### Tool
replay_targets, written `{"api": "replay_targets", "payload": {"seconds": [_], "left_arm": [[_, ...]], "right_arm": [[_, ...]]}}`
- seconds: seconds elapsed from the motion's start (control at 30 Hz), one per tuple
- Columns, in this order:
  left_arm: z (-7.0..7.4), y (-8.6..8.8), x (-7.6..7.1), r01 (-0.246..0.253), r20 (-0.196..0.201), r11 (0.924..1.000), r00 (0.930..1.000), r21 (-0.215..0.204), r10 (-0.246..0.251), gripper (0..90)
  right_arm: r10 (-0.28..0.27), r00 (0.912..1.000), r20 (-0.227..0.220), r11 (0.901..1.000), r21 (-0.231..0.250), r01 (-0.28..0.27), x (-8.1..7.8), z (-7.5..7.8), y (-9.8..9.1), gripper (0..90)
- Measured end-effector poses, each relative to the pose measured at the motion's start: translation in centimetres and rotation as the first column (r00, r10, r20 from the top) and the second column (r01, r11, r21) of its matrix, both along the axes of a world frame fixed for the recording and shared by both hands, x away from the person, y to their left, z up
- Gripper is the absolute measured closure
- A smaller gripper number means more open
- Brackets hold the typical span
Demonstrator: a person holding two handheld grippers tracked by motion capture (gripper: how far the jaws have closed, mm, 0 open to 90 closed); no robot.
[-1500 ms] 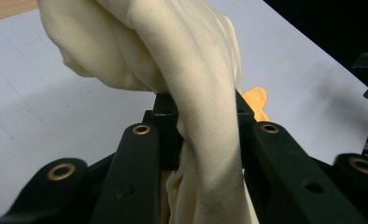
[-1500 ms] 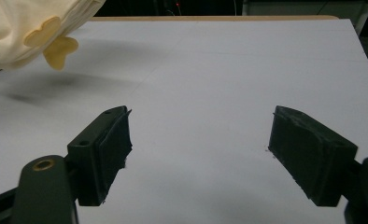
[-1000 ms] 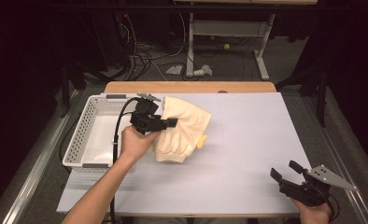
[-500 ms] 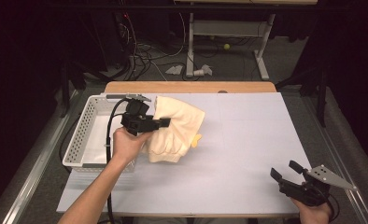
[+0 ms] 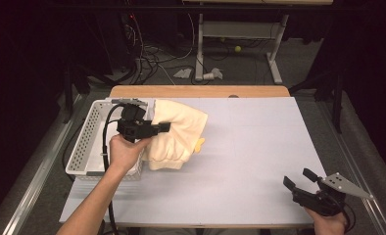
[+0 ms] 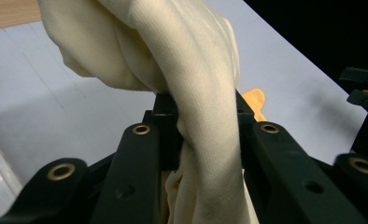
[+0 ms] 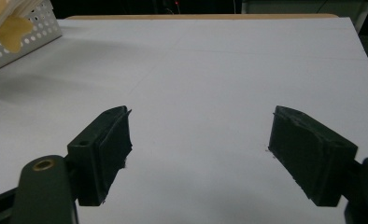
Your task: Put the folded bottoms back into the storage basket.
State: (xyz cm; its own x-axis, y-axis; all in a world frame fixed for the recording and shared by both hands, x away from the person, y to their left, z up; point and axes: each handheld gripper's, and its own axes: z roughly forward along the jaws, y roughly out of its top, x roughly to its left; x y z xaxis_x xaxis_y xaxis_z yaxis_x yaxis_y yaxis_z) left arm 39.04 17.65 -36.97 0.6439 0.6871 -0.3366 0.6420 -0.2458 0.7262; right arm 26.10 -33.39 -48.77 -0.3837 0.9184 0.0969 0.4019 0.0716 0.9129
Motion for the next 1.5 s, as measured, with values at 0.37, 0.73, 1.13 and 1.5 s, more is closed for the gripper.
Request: {"api": "replay_targets", "payload": {"seconds": [0.37,0.73,1.13,1.5], "left_arm": [[0.4,1.5,-0.4,-0.023,0.002,0.9995,0.9997,-0.021,0.023,70.8],[0.7,3.1,-0.9,-0.054,0.011,0.9981,0.9984,-0.028,0.055,70.8],[0.8,4.6,-1.3,-0.08,0.014,0.9959,0.9967,-0.043,0.08,70.8],[0.9,6.2,-1.8,-0.113,0.013,0.992,0.9934,-0.057,0.114,70.8]], "right_arm": [[0.0,1.0,0.0,1.0,-0.001,0.0,0.0,0.0,0.0,21.6],[-0.002,1.0,-0.001,1.0,-0.001,0.002,0.0,0.0,0.0,21.6],[-0.004,1.0,-0.002,1.0,-0.001,0.004,0.0,0.0,0.0,21.6],[-0.004,1.0,-0.002,1.0,-0.001,0.004,0.0,0.0,0.0,21.6]]}}
